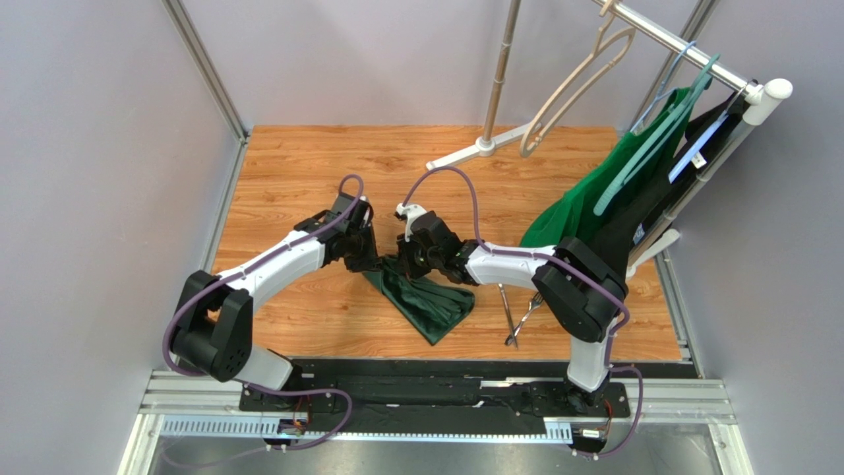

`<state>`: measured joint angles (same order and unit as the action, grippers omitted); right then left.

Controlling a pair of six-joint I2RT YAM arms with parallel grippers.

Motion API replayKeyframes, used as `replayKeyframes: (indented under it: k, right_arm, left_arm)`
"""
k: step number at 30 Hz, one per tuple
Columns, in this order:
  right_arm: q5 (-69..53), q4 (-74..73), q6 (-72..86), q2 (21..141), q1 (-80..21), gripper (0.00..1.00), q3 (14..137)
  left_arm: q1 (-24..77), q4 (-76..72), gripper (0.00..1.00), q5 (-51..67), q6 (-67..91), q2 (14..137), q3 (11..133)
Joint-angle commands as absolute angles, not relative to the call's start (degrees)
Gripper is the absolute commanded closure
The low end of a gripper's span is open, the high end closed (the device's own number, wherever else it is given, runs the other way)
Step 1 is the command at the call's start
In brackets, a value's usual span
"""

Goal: Fold the napkin into a case and place the utensils inside
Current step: Grasp the top corner of the smaller rectangle folded napkin from the folded napkin.

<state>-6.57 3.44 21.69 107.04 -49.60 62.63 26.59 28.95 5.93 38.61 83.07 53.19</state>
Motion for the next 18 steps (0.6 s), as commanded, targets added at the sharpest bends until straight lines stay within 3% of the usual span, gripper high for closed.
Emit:
replayKeyframes:
  k: [1, 2, 8, 18]
  right_arm:
    - [-7.91, 4.66, 24.08, 105.29, -48.87, 1.0, 62.4]
    - [-8.08, 4.66, 24.17, 105.29, -48.78, 1.0, 62.4]
    - [-8.52, 5.36, 24.17, 104.59, -48.87, 1.0, 61.87]
    - [-9.4, 6.15, 24.43, 104.41, -48.78, 1.0, 61.26]
  left_arm:
    - [28.39, 28.56, 0.83, 0.8, 38.05, 83.93, 54.67]
    - [29.26, 28.65, 0.76, 0.27, 38.14, 84.37, 54.84]
    - [30.94, 29.88, 0.6, -3.07, 38.5, 89.03, 56.69]
    - [32.17, 30.32, 0.6, -9.76, 38.85, 93.25, 59.23]
